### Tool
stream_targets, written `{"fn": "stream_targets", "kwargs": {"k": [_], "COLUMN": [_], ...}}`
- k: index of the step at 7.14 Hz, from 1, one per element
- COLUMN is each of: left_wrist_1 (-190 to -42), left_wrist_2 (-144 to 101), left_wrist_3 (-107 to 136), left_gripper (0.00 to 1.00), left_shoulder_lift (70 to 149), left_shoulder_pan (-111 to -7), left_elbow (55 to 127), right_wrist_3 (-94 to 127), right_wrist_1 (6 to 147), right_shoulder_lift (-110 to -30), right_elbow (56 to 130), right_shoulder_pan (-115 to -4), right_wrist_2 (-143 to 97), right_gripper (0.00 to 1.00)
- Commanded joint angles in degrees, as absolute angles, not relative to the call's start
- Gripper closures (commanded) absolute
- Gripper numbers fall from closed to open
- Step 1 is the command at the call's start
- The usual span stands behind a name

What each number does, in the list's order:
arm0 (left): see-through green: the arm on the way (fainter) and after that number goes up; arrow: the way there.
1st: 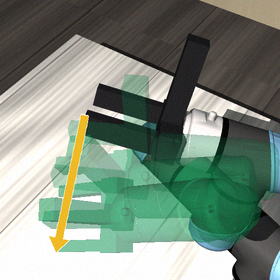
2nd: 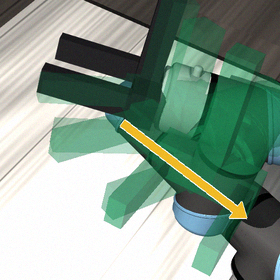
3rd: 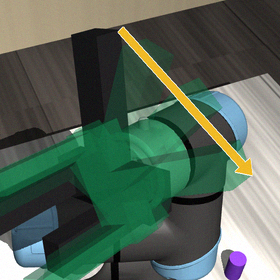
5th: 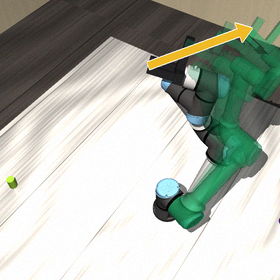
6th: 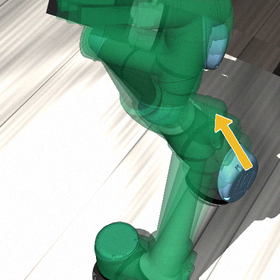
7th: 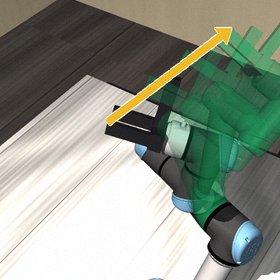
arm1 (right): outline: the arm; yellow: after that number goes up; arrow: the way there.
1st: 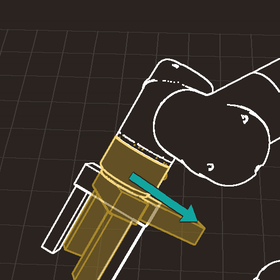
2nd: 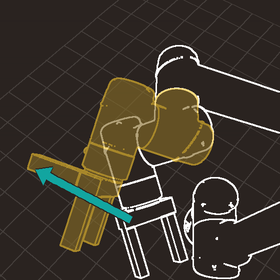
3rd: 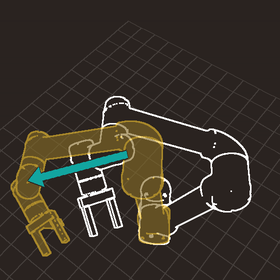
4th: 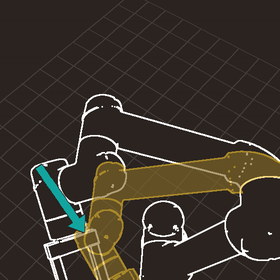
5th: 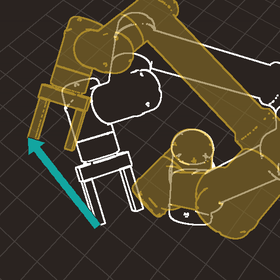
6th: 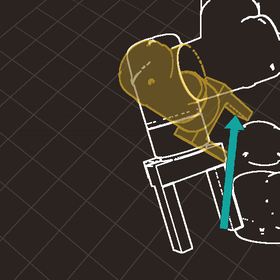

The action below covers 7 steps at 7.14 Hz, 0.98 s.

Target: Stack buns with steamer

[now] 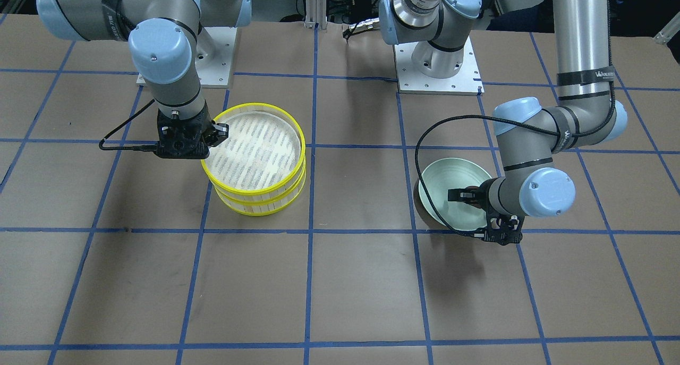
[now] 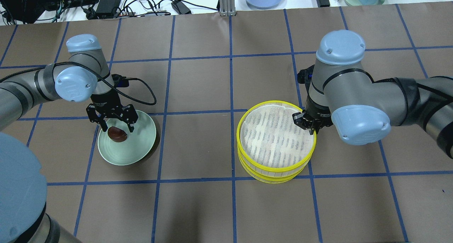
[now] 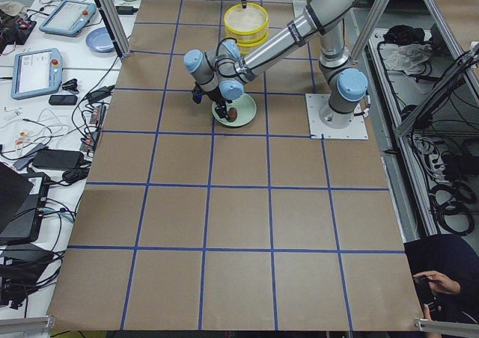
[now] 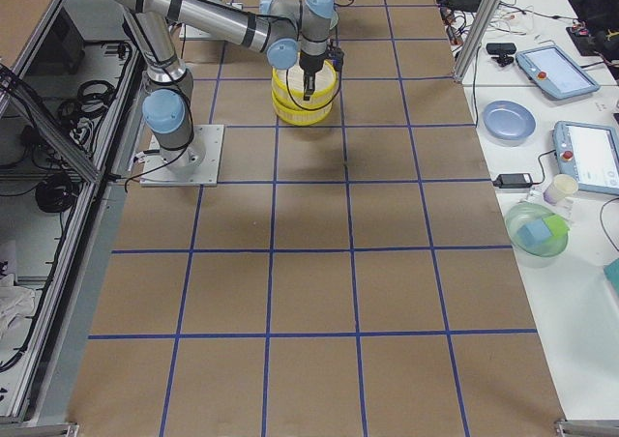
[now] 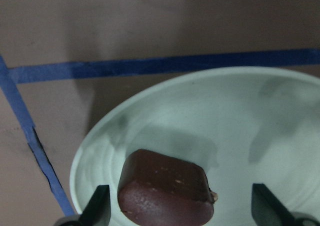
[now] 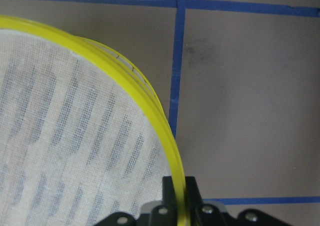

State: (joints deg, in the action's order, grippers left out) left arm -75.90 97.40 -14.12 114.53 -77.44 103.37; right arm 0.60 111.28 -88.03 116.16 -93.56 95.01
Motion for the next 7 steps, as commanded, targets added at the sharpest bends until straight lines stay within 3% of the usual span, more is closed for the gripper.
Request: {"fn": "stream_targets", "kwargs": {"k": [1, 2, 3, 4, 5, 7], "left_wrist_1": [-75.8, -75.1, -74.4, -74.4, -74.4, -75.1], "left_wrist_2": [97.6, 97.6, 97.5, 97.5, 97.0, 93.0], "left_wrist_3": [-14.2, -14.2, -14.2, -14.1, -14.2, -11.4], "left_gripper": [0.21, 0.56, 0.8, 1.0, 1.0, 1.0], "left_shoulder_lift": [115.1, 115.1, 115.1, 115.1, 115.1, 113.5], "left_shoulder_pan": [-77.4, -77.4, -77.4, -77.4, -77.4, -77.6], "left_elbow": [103.4, 103.3, 103.3, 103.0, 102.5, 100.0], "right_wrist_3": [-0.1, 0.0, 0.3, 0.7, 0.6, 0.6], "right_wrist_1": [111.2, 111.0, 111.1, 111.2, 110.7, 108.7], "right_shoulder_lift": [-88.1, -87.9, -87.5, -87.2, -87.2, -87.2], "right_elbow": [116.5, 116.4, 115.8, 115.6, 115.5, 115.3], "right_shoulder_pan": [-93.6, -93.6, -93.7, -93.7, -93.7, -93.7], "right_wrist_2": [95.8, 95.2, 95.2, 95.4, 95.4, 95.4], "right_gripper": [1.0, 1.0, 0.86, 0.21, 0.0, 0.0]}}
